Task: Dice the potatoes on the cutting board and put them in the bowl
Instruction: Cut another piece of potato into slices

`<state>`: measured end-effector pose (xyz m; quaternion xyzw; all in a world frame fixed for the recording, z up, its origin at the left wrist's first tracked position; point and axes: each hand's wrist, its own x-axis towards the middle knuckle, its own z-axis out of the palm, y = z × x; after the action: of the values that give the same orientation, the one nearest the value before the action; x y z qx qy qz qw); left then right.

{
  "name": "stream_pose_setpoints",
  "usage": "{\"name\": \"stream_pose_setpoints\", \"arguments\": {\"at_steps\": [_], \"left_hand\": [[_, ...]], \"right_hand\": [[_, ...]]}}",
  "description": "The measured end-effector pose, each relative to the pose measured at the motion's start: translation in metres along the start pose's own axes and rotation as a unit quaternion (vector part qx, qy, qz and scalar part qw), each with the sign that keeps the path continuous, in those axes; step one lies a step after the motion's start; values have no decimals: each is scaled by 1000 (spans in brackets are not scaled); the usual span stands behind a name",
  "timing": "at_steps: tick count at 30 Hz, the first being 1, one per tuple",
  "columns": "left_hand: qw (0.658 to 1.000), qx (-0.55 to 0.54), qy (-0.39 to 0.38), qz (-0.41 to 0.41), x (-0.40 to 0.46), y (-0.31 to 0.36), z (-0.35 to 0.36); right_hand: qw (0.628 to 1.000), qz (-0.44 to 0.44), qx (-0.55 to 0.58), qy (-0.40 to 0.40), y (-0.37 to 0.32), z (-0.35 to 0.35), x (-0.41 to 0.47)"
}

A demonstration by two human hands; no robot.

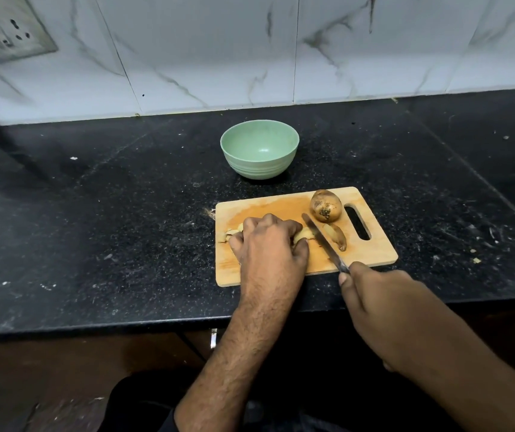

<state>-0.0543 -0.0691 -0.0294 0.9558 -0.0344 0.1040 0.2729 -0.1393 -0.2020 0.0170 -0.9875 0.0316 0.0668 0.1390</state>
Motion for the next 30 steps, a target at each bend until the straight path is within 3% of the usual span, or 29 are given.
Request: {"name": "stream_pose_setpoints", "arguments": {"at_steps": [25, 30], "left_hand": [[1000, 7, 11, -4, 7, 2, 3], [1000, 4, 11, -9, 6, 3, 3]], "right_hand": [[996, 0, -78, -40, -19, 13, 24], [997, -7, -51, -64, -11, 10, 28]]}}
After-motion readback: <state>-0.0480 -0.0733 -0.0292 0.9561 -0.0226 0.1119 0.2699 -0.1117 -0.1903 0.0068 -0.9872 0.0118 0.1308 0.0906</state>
